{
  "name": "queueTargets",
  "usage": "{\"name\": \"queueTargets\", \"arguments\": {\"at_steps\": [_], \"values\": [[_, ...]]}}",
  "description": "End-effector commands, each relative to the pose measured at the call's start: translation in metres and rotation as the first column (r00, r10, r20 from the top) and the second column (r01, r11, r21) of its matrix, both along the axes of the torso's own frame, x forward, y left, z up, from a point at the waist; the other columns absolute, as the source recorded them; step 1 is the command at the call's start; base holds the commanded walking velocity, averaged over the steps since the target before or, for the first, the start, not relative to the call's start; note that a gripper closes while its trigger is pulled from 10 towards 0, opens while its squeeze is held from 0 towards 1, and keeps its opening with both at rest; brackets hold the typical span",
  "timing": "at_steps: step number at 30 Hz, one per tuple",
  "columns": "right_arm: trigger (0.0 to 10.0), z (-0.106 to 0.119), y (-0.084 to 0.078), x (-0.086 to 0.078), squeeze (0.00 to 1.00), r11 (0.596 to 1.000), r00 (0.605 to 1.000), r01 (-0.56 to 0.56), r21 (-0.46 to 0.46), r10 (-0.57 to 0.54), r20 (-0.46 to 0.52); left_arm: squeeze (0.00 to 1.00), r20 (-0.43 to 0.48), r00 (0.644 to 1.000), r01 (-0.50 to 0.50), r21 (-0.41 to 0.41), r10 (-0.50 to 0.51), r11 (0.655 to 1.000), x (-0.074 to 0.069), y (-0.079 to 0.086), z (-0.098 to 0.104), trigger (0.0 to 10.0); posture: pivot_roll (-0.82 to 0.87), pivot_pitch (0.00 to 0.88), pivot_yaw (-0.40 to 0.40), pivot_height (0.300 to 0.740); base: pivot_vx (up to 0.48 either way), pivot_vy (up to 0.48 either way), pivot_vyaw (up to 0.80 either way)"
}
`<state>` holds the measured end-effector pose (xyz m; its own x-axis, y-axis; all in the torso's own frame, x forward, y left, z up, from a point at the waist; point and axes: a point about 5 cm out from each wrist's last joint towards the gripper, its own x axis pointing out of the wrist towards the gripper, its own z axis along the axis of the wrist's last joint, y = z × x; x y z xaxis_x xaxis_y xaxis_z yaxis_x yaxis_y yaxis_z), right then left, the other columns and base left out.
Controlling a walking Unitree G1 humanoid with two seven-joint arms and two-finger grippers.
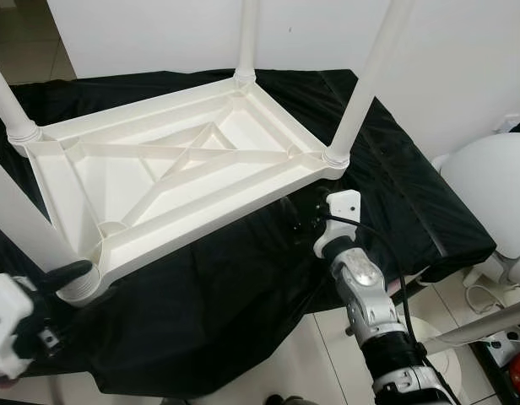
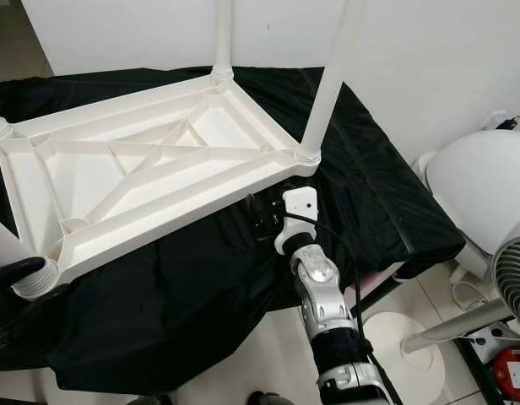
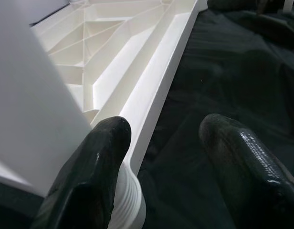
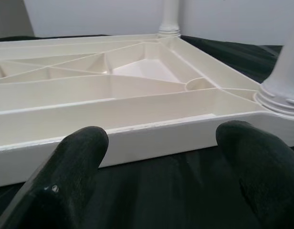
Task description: Building children table
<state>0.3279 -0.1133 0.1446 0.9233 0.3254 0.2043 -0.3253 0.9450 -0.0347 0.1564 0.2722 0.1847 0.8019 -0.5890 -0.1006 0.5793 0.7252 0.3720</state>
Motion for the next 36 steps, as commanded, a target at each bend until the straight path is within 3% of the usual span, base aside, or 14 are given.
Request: {"name": "queueTargets", "arguments": {"at_steps": [1,5,10,14,18,21,22,24,26,27,30,31,34,36], "values": [[10.0,-0.002,-0.002,0.001,0.00,1.000,1.000,-0.004,-0.004,0.004,-0.003,0.00,-0.008,1.000,-0.024,0.007,0.024,1.000,-0.007,0.012,0.003,10.0,0.18,0.117,-0.077,0.740,0.000,0.000,0.00],[10.0,0.000,-0.002,0.004,0.00,1.000,1.000,-0.016,-0.008,0.016,0.000,0.00,-0.016,0.988,-0.154,0.029,0.154,0.988,-0.017,0.038,0.005,10.0,0.19,0.118,-0.085,0.740,0.000,0.000,0.00],[10.0,0.000,-0.002,0.005,0.00,1.000,1.000,-0.017,-0.007,0.017,0.000,0.00,-0.013,0.985,-0.171,0.032,0.172,0.985,-0.018,0.042,0.006,10.0,0.19,0.115,-0.086,0.740,0.000,0.000,0.00],[10.0,0.001,-0.001,0.006,0.00,1.000,1.000,-0.019,-0.005,0.019,0.007,0.00,0.049,0.973,-0.229,0.074,0.226,0.971,-0.015,0.060,0.026,10.0,0.19,0.111,-0.086,0.740,0.000,0.000,0.00],[10.0,0.001,-0.003,0.006,0.00,1.000,1.000,-0.012,-0.002,0.012,0.010,0.00,0.054,0.963,-0.268,0.093,0.264,0.959,-0.015,0.073,0.027,10.0,0.19,0.108,-0.077,0.740,0.000,0.000,0.00],[10.0,0.000,-0.003,0.006,0.00,1.000,1.000,-0.008,-0.001,0.008,0.009,0.00,0.102,0.933,-0.355,0.121,0.344,0.927,-0.005,0.083,0.027,10.0,0.18,0.106,-0.074,0.740,0.000,0.000,0.00],[10.0,0.000,-0.003,0.006,0.00,1.000,1.000,-0.006,-0.002,0.006,0.010,0.00,0.137,0.905,-0.420,0.139,0.403,0.897,0.004,0.091,0.027,10.0,0.18,0.106,-0.074,0.740,0.000,0.000,0.00],[10.0,0.000,-0.003,0.007,0.00,1.000,1.000,-0.006,-0.001,0.006,0.011,0.00,0.144,0.897,-0.438,0.156,0.418,0.885,0.007,0.092,0.026,10.0,0.18,0.106,-0.074,0.740,0.000,0.000,0.00],[10.0,0.001,-0.003,0.006,0.00,1.000,1.000,-0.005,0.003,0.005,0.013,0.00,0.213,0.846,-0.525,0.183,0.488,0.831,0.024,0.098,0.027,10.0,0.18,0.104,-0.072,0.740,0.000,0.000,0.00],[10.0,0.001,-0.002,0.006,0.00,1.000,1.000,-0.003,0.004,0.003,0.014,0.00,0.238,0.817,-0.566,0.159,0.525,0.809,0.034,0.100,0.028,10.0,0.17,0.104,-0.069,0.740,0.000,0.000,0.00],[10.0,0.001,-0.002,0.007,0.00,1.000,1.000,-0.001,0.004,0.001,0.014,0.00,0.249,0.799,-0.589,0.138,0.547,0.796,0.040,0.101,0.030,10.0,0.17,0.105,-0.069,0.740,0.000,0.000,0.00],[10.0,0.001,-0.002,0.006,0.00,1.000,1.000,0.002,0.005,-0.003,0.015,0.00,0.263,0.776,-0.614,0.109,0.573,0.782,0.048,0.101,0.030,10.0,0.17,0.106,-0.063,0.740,0.000,0.000,0.00],[10.0,-0.001,-0.004,0.005,0.00,1.000,1.000,0.024,0.017,-0.024,0.011,0.00,0.248,0.766,-0.620,0.038,0.594,0.784,0.066,0.095,0.025,10.0,0.16,0.108,-0.059,0.740,0.000,0.000,0.00],[10.0,-0.001,-0.004,0.005,0.00,1.000,1.000,0.024,0.017,-0.024,0.011,0.00,0.248,0.766,-0.620,0.038,0.594,0.784,0.066,0.095,0.025,10.0,0.16,0.108,-0.059,0.740,0.000,0.000,0.00]]}}
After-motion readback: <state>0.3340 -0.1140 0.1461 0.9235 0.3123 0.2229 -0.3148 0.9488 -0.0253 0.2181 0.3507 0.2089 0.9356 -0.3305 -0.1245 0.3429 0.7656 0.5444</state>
